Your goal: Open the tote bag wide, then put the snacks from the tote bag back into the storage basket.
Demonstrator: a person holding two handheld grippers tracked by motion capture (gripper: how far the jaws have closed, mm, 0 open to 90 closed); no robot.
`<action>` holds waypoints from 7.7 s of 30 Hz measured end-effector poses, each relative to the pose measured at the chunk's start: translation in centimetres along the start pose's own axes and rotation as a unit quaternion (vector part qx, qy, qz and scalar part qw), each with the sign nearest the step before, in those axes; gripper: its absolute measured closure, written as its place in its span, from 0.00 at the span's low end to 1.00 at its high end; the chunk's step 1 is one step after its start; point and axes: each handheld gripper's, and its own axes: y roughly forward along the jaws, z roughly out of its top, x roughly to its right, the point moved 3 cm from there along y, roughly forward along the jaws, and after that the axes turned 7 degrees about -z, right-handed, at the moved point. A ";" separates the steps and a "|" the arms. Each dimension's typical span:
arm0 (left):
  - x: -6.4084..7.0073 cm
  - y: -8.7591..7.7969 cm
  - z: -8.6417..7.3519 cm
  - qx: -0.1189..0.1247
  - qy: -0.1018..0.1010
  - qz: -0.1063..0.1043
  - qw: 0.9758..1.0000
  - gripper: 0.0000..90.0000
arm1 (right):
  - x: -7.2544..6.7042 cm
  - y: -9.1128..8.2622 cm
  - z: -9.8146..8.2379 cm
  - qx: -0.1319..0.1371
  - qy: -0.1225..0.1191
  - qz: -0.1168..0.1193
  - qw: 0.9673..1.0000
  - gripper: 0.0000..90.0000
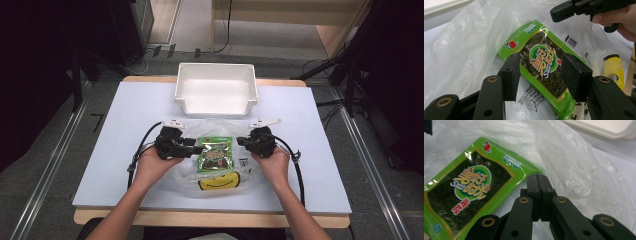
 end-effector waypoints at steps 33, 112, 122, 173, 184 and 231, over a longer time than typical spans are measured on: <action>0.1 -0.4 -0.5 0.001 -0.004 -0.001 1.000 0.45 | -3.8 -3.7 0.6 0.013 -0.020 0.031 0.999 0.85; -0.3 2.9 -3.1 -0.047 -0.040 -0.001 0.998 0.96 | -6.5 -1.7 0.3 0.000 0.005 0.054 0.999 0.46; -0.3 3.5 -3.0 -0.040 -0.043 -0.011 0.998 0.96 | -6.2 -0.4 0.6 -0.008 0.021 0.058 0.998 0.45; 0.4 -0.4 -1.7 0.014 -0.013 -0.054 0.998 0.47 | -5.4 -4.4 1.3 0.027 0.038 0.129 0.991 0.83; 0.3 -0.2 -1.7 0.009 -0.013 -0.051 0.999 0.45 | -4.6 -5.4 1.7 0.043 0.036 0.108 0.993 0.83; 0.1 0.4 -1.9 -0.002 -0.016 -0.057 0.998 0.44 | -2.7 -6.2 5.7 0.073 0.036 0.058 0.995 0.83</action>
